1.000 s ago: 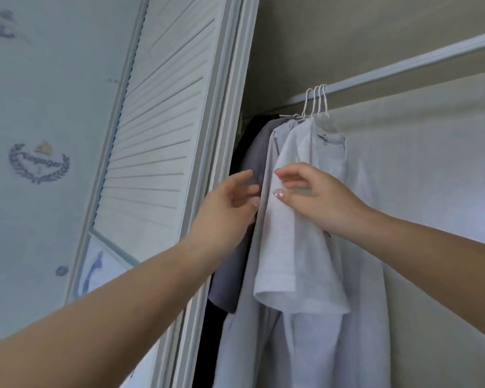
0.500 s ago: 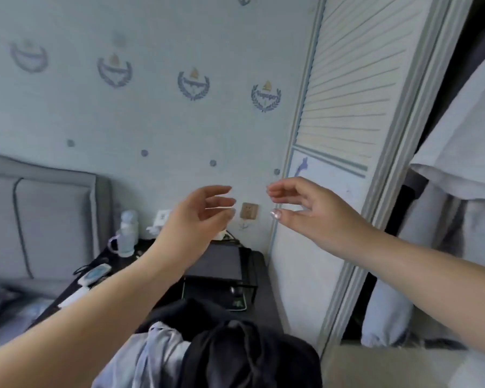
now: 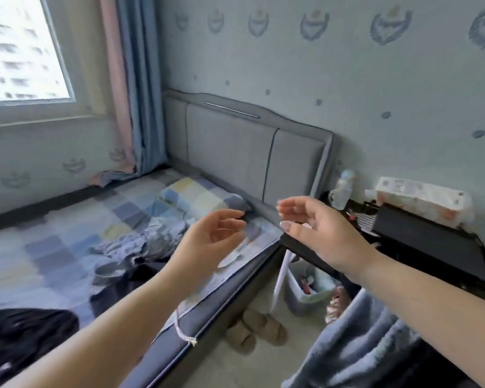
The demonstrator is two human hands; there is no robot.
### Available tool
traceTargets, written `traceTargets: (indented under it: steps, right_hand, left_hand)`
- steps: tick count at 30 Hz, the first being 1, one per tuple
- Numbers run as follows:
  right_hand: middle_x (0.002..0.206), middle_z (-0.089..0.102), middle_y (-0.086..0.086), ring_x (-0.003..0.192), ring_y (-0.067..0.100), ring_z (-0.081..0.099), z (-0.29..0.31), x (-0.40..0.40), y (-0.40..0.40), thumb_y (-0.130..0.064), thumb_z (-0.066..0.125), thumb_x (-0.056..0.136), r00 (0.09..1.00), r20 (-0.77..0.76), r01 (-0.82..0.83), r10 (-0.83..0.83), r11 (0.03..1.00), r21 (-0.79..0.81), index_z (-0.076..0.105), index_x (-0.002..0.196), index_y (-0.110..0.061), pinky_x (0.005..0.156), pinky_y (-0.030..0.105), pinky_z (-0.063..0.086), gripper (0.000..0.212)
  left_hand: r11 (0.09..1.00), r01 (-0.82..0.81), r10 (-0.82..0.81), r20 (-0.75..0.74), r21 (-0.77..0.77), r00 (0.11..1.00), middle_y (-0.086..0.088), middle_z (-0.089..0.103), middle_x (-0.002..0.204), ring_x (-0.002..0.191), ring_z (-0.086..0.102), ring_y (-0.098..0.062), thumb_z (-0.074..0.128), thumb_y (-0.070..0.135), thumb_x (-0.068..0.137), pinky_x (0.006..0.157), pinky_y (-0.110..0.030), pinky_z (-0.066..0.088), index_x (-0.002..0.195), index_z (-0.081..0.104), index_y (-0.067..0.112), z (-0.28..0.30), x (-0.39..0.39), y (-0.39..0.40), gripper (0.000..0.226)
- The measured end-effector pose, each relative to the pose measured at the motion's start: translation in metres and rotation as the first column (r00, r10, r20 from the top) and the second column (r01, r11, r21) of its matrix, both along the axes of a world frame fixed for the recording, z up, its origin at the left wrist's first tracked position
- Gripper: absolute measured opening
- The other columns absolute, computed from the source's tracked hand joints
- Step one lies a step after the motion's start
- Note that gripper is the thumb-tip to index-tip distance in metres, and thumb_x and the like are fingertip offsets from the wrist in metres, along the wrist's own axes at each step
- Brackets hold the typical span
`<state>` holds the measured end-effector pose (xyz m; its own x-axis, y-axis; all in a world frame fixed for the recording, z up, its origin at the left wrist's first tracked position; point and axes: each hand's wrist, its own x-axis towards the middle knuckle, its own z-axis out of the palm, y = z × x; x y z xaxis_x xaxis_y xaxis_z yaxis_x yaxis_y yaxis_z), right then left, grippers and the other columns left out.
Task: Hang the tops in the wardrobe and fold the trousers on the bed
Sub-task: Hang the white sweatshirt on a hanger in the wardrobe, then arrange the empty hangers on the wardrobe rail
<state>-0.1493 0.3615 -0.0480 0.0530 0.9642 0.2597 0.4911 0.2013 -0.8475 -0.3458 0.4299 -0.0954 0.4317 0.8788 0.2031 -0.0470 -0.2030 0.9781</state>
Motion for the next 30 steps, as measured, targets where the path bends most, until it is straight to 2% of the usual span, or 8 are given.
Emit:
traceTargets:
  steps: [3, 7, 12, 15, 18, 21, 26, 30]
  right_hand:
    - [0.112, 0.064, -0.008, 0.105, -0.002, 0.059, -0.026, -0.086, 0.05, -0.016, 0.066, 0.085, 0.991, -0.046, -0.129, 0.127, 0.99, -0.055, 0.057, 0.106, -0.029, 0.092, 0.013, 0.045, 0.027]
    - [0.112, 0.065, -0.006, 0.107, 0.003, 0.06, -0.057, -0.174, 0.095, -0.016, 0.067, 0.085, 0.96, -0.084, -0.274, 0.266, 0.955, -0.115, 0.058, 0.106, -0.028, 0.093, 0.018, 0.046, 0.026]
    - [0.111, 0.065, -0.011, 0.107, 0.001, 0.06, -0.097, -0.27, 0.144, -0.019, 0.068, 0.085, 0.894, -0.113, -0.447, 0.432, 0.866, -0.223, 0.059, 0.105, -0.031, 0.094, 0.022, 0.045, 0.026]
    - [0.109, 0.066, -0.012, 0.105, -0.002, 0.06, -0.121, -0.319, 0.172, -0.018, 0.068, 0.085, 0.844, -0.138, -0.535, 0.519, 0.796, -0.283, 0.059, 0.103, -0.032, 0.092, 0.017, 0.046, 0.024]
    - [0.109, 0.066, -0.01, 0.104, -0.002, 0.061, -0.145, -0.359, 0.2, -0.017, 0.068, 0.085, 0.8, -0.163, -0.596, 0.577, 0.732, -0.33, 0.06, 0.103, -0.03, 0.091, 0.016, 0.047, 0.024]
    - [0.107, 0.067, -0.009, 0.101, -0.002, 0.062, -0.173, -0.398, 0.232, -0.016, 0.068, 0.085, 0.758, -0.211, -0.646, 0.618, 0.665, -0.374, 0.061, 0.102, -0.029, 0.088, 0.017, 0.048, 0.023]
    - [0.106, 0.066, -0.01, 0.105, 0.003, 0.061, -0.225, -0.46, 0.295, -0.019, 0.07, 0.084, 0.694, -0.238, -0.692, 0.68, 0.538, -0.482, 0.061, 0.098, -0.033, 0.097, 0.029, 0.047, 0.022]
    - [0.106, 0.066, -0.01, 0.105, 0.003, 0.061, -0.269, -0.505, 0.335, -0.024, 0.07, 0.084, 0.656, -0.226, -0.696, 0.721, 0.46, -0.552, 0.061, 0.1, -0.035, 0.098, 0.03, 0.047, 0.021]
  left_hand:
    - [0.989, -0.142, 0.14, -0.038, -0.042, 0.989, 0.001, 0.071, 0.1, 0.092, 0.067, -0.007, 0.067, 0.004, 0.085, 0.08, -0.021, 0.053, 0.101, 0.064, 0.026, -0.024, -0.1, 0.02, 0.027]
    - [0.947, -0.305, 0.298, -0.078, -0.102, 0.951, 0.005, 0.071, 0.094, 0.085, 0.067, -0.003, 0.068, 0.003, 0.084, 0.074, -0.017, 0.052, 0.098, 0.064, 0.026, -0.049, -0.192, 0.03, 0.027]
    - [0.841, -0.5, 0.484, -0.123, -0.208, 0.866, 0.0, 0.071, 0.098, 0.085, 0.067, -0.005, 0.069, 0.006, 0.085, 0.072, -0.016, 0.051, 0.103, 0.064, 0.021, -0.089, -0.288, 0.029, 0.025]
    - [0.761, -0.594, 0.575, -0.152, -0.263, 0.804, 0.0, 0.071, 0.099, 0.085, 0.067, -0.006, 0.068, 0.007, 0.085, 0.068, -0.013, 0.05, 0.103, 0.064, 0.023, -0.114, -0.329, 0.03, 0.025]
    - [0.681, -0.661, 0.631, -0.204, -0.315, 0.748, 0.002, 0.07, 0.101, 0.088, 0.067, -0.005, 0.069, 0.013, 0.086, 0.07, -0.016, 0.049, 0.105, 0.064, 0.027, -0.137, -0.362, 0.034, 0.024]
    - [0.575, -0.73, 0.7, -0.238, -0.37, 0.673, 0.004, 0.071, 0.101, 0.092, 0.067, -0.007, 0.068, 0.013, 0.086, 0.073, -0.017, 0.049, 0.106, 0.064, 0.027, -0.16, -0.393, 0.044, 0.024]
    - [0.357, -0.81, 0.779, -0.33, -0.465, 0.533, 0.001, 0.072, 0.1, 0.094, 0.067, -0.009, 0.067, 0.01, 0.087, 0.077, -0.021, 0.054, 0.108, 0.064, 0.023, -0.198, -0.439, 0.07, 0.025]
    - [0.189, -0.829, 0.821, -0.379, -0.526, 0.428, -0.001, 0.071, 0.101, 0.096, 0.067, -0.013, 0.065, 0.006, 0.088, 0.078, -0.023, 0.054, 0.106, 0.064, 0.02, -0.233, -0.47, 0.092, 0.023]
